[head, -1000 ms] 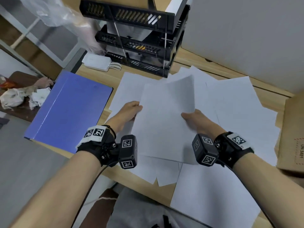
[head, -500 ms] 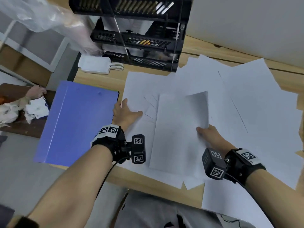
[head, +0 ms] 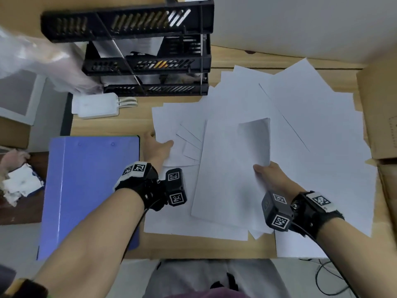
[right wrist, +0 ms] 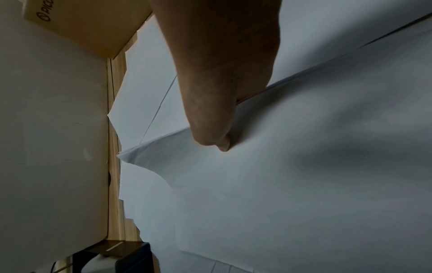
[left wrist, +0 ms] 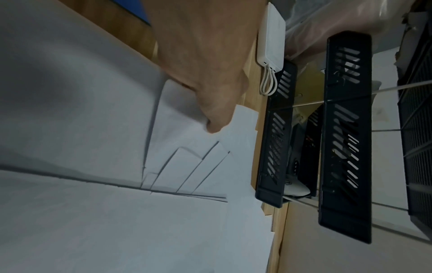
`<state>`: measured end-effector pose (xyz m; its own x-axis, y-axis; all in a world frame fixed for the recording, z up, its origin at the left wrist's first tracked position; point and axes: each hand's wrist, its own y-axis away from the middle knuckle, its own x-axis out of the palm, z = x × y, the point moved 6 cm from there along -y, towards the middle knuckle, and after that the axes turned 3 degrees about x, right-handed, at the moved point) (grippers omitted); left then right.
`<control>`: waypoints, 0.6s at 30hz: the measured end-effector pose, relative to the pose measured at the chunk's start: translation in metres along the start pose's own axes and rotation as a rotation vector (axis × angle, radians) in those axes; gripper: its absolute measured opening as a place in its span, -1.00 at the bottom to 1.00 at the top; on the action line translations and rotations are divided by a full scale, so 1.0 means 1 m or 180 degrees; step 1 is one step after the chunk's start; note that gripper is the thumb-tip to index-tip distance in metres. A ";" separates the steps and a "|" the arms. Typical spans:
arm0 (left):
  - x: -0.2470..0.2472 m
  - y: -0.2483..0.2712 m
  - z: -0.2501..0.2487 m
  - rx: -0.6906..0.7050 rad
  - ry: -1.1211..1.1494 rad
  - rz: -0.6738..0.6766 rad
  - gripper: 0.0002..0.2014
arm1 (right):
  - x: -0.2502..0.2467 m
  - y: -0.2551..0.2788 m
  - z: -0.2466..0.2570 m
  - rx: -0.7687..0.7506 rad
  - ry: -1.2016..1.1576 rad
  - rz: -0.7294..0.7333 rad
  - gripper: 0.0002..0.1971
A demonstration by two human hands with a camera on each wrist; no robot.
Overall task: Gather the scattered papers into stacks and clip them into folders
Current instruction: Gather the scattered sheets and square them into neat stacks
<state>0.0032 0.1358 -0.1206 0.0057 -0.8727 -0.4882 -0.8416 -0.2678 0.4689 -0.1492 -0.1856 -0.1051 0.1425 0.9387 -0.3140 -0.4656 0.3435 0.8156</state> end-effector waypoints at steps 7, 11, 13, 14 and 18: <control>0.003 0.003 -0.011 0.0310 -0.0003 0.0798 -0.68 | -0.001 0.009 0.003 -0.0044 0.0126 -0.0086 -0.82; -0.006 0.005 -0.004 0.0168 -0.0038 0.0956 -0.66 | -0.005 0.014 0.014 -0.0218 0.0071 -0.0490 -0.93; -0.012 0.006 0.000 0.0066 -0.0072 0.0993 -0.63 | -0.009 0.016 0.019 -0.0319 -0.0026 -0.0679 -0.95; -0.016 0.005 0.002 0.0007 -0.0108 0.1000 -0.62 | -0.011 0.017 0.021 -0.0350 -0.0078 -0.0733 -0.94; -0.041 0.000 0.004 -0.0106 0.0151 0.0907 -0.62 | -0.011 0.018 0.033 -0.0406 -0.0118 -0.0755 -0.94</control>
<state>0.0005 0.1736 -0.1037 -0.2025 -0.9326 -0.2988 -0.7948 -0.0217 0.6065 -0.1298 -0.1886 -0.0709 0.2916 0.8337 -0.4690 -0.5214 0.5496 0.6528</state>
